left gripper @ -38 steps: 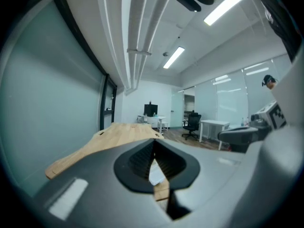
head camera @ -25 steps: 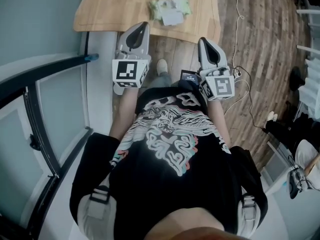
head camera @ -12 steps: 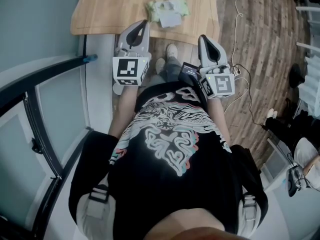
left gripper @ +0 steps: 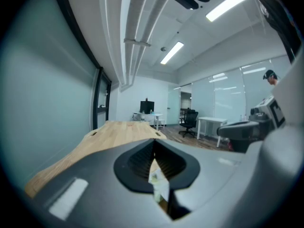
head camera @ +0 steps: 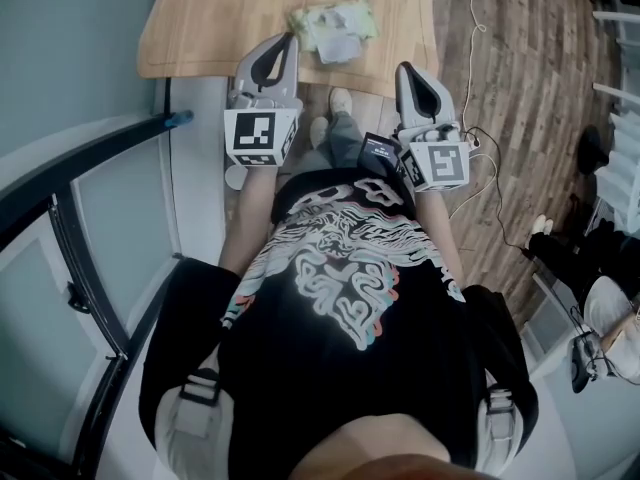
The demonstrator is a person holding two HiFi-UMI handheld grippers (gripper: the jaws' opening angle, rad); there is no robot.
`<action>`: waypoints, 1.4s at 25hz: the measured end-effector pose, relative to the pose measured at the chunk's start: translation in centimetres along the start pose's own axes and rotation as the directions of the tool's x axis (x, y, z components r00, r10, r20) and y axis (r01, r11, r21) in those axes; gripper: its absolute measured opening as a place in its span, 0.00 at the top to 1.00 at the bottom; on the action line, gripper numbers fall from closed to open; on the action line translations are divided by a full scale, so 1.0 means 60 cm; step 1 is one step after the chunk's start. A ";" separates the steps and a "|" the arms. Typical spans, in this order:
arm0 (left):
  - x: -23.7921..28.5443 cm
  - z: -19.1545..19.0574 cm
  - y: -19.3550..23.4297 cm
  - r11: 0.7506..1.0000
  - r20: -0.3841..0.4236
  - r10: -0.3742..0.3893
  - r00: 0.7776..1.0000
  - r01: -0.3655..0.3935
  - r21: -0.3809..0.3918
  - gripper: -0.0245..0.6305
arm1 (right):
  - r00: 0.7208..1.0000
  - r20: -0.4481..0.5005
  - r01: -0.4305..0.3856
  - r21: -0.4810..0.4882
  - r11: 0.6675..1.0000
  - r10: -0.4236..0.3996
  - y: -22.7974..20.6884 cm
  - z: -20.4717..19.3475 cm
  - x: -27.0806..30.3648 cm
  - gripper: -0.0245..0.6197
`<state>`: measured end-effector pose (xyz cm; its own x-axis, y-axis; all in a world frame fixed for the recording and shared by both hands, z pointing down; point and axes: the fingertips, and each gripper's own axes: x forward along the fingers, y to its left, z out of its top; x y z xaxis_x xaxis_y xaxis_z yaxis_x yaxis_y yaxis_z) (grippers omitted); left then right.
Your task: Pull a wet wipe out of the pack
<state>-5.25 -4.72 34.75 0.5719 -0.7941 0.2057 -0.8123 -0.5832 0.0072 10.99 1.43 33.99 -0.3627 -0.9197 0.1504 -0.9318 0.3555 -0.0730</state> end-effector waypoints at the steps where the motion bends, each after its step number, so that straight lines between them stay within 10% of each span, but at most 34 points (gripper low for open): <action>1: 0.004 -0.002 0.001 1.000 -0.002 0.004 1.000 -0.004 -0.006 0.98 | 1.000 -0.004 0.000 0.002 1.000 0.000 -0.003 -0.002 0.002 0.96; 35: 0.122 -0.154 0.019 1.000 -0.206 -0.001 0.978 -0.002 -0.017 0.98 | 0.982 -0.151 -0.108 0.017 0.994 0.109 -0.049 -0.111 0.158 0.96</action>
<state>-3.02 -9.60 45.29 0.5372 -0.7408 0.4033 -0.8152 -0.5787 0.0229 10.21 -7.23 42.21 -0.4600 -0.8396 0.2889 -0.8870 0.4495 -0.1060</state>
